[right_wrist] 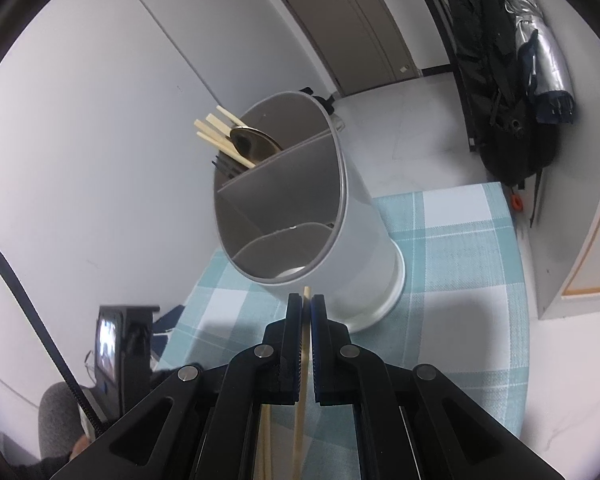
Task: Organize utensils
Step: 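Lift both held chopsticks up toward the white holder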
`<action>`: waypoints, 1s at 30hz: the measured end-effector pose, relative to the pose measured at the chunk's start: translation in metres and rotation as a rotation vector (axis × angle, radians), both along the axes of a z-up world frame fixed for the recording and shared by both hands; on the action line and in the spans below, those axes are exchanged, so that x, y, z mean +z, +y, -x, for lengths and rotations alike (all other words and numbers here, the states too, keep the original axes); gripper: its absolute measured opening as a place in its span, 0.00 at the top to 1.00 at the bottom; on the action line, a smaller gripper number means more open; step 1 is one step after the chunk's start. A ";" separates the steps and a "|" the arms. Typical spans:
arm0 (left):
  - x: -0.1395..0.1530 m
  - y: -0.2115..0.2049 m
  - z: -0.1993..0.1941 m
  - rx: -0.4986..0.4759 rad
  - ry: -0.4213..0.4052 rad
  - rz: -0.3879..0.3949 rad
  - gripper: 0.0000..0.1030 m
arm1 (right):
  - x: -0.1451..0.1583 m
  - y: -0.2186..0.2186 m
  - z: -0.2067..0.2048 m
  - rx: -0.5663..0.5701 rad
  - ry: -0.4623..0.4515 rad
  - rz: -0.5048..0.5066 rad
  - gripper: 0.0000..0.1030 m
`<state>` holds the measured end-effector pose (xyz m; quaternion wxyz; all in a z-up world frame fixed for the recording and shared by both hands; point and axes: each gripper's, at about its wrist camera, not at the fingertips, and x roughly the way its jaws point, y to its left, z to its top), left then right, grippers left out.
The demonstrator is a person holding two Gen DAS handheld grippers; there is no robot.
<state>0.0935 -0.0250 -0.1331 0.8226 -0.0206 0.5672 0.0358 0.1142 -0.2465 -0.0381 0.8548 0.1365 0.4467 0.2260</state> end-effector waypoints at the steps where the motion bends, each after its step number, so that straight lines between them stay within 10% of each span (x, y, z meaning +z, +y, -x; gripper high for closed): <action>1: 0.000 -0.001 0.000 -0.016 -0.003 -0.003 0.42 | -0.001 0.000 -0.001 0.000 0.002 0.002 0.97; 10: 0.002 -0.006 -0.010 -0.032 -0.002 0.066 0.94 | -0.003 0.005 -0.004 0.023 0.015 -0.004 0.97; 20: 0.017 0.006 -0.003 0.062 -0.035 0.200 0.97 | 0.001 0.012 -0.002 0.031 -0.014 0.030 0.97; 30: 0.082 0.013 0.034 0.059 -0.320 0.249 0.97 | 0.024 0.025 0.030 0.058 -0.124 0.098 0.97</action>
